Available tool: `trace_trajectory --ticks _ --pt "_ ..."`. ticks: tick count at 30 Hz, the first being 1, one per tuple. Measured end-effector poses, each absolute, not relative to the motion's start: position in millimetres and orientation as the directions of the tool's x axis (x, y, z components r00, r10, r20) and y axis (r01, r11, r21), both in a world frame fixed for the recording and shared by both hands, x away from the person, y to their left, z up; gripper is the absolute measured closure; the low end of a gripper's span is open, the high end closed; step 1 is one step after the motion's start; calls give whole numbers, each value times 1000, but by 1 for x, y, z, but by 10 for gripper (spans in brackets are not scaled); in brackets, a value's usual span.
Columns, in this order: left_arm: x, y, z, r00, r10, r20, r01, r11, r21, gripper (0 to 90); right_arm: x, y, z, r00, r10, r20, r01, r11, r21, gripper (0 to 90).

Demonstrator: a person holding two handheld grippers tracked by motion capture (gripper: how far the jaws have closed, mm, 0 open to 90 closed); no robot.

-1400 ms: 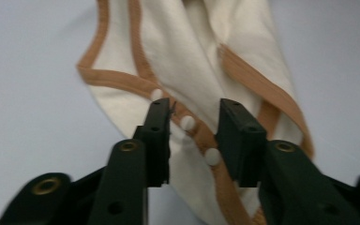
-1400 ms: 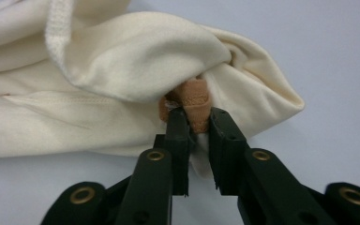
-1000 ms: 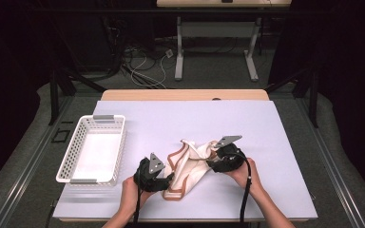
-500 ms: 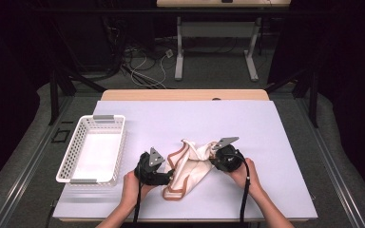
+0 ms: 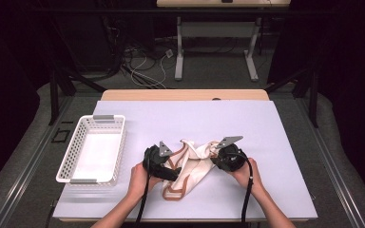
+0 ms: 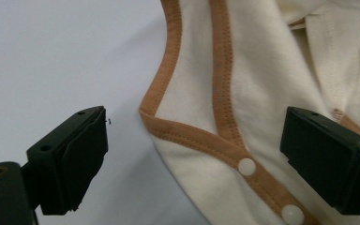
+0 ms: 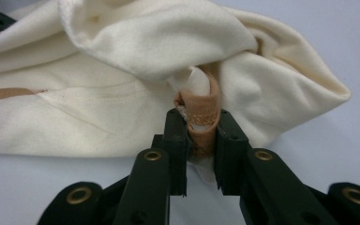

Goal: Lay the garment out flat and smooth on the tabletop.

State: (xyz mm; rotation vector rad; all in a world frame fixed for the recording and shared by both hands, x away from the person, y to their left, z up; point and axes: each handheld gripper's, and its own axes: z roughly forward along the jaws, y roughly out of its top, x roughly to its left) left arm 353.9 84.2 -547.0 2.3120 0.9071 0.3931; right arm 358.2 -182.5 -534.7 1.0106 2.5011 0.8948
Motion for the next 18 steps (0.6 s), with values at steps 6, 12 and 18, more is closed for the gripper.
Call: trace_trajectory --ticks 6,12,18 --pt "359 83 -555 733 681 4 531 -575 623 226 359 -182 -538 -708 705 -45 520 563 642 792" --pt "356 85 -553 768 640 -26 507 -583 635 479 358 -181 -538 -703 709 -49 519 559 647 798" --pt "358 95 -553 752 656 -66 530 -542 652 779 357 -183 -535 -699 713 -52 513 551 659 799"
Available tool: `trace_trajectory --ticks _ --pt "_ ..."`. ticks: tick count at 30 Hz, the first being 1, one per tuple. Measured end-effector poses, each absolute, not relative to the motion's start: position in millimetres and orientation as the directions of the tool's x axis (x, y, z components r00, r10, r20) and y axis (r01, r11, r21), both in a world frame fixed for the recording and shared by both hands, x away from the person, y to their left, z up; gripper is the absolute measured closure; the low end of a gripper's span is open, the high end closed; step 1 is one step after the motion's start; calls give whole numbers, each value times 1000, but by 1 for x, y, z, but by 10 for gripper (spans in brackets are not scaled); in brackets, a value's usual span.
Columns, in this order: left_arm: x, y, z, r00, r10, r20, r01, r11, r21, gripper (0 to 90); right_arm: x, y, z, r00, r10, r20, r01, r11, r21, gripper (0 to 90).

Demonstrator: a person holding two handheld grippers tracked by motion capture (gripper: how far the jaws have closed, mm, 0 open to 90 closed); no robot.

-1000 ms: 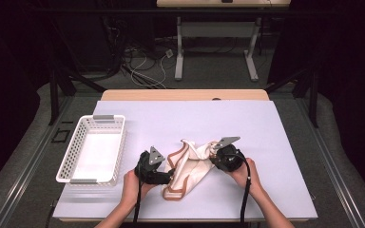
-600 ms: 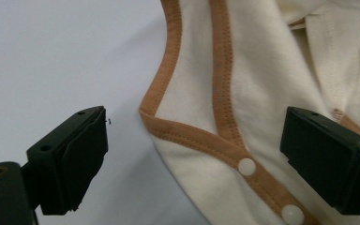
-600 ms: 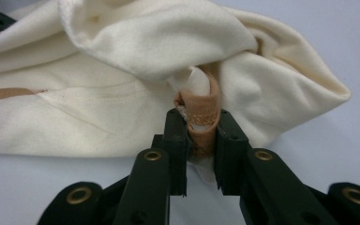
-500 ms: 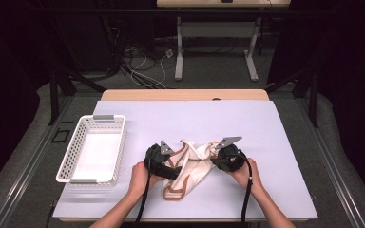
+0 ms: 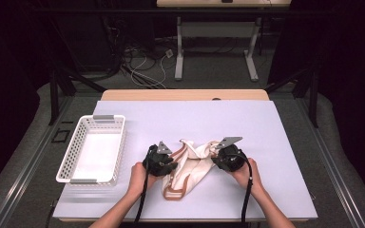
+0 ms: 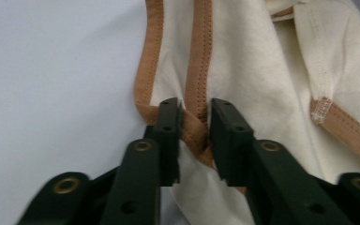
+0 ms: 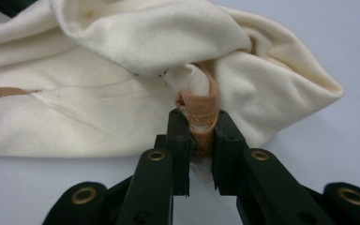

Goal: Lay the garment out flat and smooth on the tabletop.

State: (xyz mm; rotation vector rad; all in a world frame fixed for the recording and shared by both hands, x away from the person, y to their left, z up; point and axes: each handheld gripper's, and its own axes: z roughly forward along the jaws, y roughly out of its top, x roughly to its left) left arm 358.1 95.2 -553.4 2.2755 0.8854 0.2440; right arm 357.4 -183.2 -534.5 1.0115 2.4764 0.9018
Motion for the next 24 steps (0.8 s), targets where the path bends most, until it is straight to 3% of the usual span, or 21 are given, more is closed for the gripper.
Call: trace_trajectory --ticks 4,14,24 --pt "354 98 -553 747 662 -53 524 -538 660 838 357 -184 -534 -687 724 -58 513 540 667 798" --pt "327 116 -546 721 693 1 491 -511 705 843 357 -183 -533 -684 725 -78 489 536 688 796" --pt "308 125 -550 724 690 27 498 -548 672 842 355 -183 -531 -662 741 -114 473 531 703 791"
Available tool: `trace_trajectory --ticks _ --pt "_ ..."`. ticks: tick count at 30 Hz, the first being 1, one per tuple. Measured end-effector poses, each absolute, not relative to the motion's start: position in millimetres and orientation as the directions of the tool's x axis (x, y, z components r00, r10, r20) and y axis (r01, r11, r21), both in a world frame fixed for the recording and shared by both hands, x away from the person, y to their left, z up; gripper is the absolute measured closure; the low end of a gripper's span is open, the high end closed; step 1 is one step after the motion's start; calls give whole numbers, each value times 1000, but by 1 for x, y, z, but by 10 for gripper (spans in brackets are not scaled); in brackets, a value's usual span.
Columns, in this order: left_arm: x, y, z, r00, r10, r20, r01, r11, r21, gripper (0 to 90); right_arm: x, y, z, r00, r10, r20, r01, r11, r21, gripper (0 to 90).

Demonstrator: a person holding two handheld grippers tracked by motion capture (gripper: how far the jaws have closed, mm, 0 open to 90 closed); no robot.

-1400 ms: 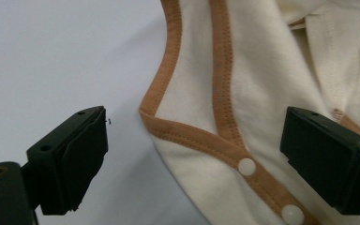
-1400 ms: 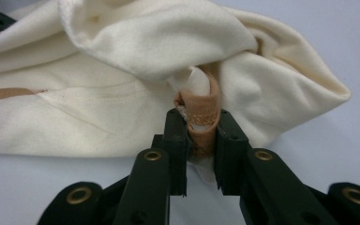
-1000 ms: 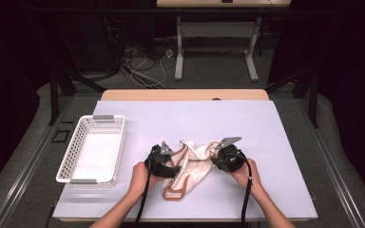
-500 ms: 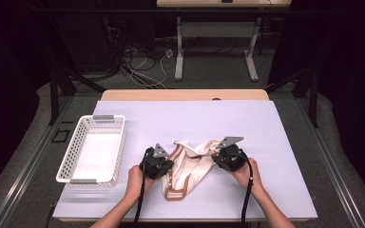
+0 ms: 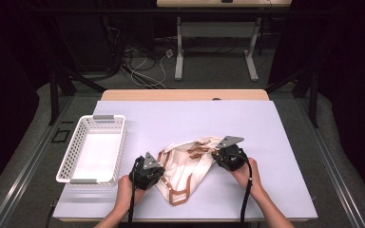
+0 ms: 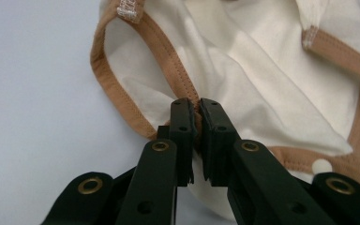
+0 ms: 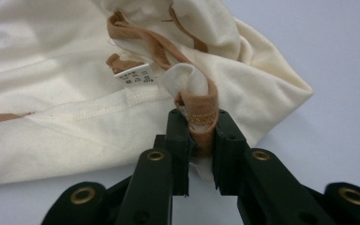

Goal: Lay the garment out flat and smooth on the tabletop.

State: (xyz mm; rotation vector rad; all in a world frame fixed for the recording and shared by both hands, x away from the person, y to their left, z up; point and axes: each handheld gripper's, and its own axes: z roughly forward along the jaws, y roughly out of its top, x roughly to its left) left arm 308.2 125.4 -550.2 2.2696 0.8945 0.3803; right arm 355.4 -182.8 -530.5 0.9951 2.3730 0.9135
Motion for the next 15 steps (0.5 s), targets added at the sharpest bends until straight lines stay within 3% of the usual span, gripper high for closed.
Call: trace_trajectory --ticks 11,15 --pt "297 126 -550 731 681 32 498 -565 657 833 359 -188 -534 -625 764 -160 454 522 723 780" --pt "297 125 -549 729 682 57 489 -578 654 784 360 -189 -536 -633 761 -140 478 527 703 738"
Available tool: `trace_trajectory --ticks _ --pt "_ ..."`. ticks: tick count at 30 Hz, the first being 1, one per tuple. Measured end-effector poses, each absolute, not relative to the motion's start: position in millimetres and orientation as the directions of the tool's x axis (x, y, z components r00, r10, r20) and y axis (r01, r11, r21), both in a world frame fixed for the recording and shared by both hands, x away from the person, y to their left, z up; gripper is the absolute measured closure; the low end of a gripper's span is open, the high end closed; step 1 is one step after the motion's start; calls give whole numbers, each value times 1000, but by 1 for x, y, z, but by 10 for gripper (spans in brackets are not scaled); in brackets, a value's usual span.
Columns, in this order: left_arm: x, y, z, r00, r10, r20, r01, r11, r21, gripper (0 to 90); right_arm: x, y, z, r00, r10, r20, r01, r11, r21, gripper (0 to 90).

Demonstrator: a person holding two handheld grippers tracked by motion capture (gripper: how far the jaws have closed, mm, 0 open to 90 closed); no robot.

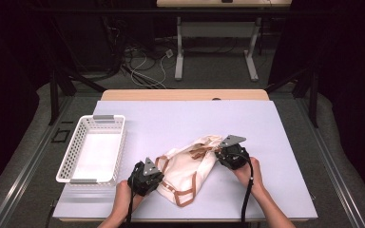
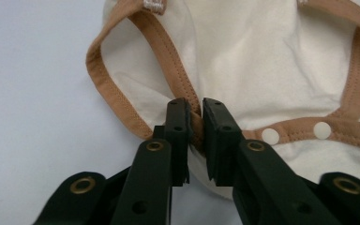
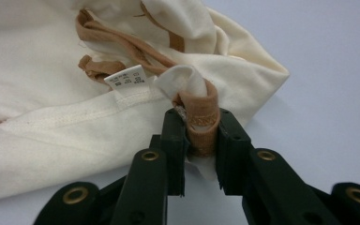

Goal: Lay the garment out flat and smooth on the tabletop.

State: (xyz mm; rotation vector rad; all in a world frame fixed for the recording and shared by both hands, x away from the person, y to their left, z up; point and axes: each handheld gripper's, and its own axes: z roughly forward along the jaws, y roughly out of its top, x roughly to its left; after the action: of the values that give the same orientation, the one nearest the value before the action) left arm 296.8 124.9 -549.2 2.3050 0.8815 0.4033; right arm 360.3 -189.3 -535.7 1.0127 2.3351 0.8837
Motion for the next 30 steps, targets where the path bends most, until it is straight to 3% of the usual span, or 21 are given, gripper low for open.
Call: trace_trajectory --ticks 8,12,21,28,30 --pt "297 122 -548 716 690 109 470 -591 656 478 358 -189 -529 -637 766 -87 495 493 716 487" --pt "300 123 -549 697 708 109 475 -571 670 370 356 -188 -524 -634 770 -73 487 471 736 440" --pt "310 127 -551 668 736 104 500 -549 670 329 342 -169 -515 -669 742 -39 464 458 758 407" --pt "312 126 -553 681 726 97 496 -554 669 357 341 -141 -536 -725 689 0 505 531 681 379" --pt "313 125 -555 682 726 92 501 -555 664 371 342 -136 -541 -740 673 -3 512 565 647 413"
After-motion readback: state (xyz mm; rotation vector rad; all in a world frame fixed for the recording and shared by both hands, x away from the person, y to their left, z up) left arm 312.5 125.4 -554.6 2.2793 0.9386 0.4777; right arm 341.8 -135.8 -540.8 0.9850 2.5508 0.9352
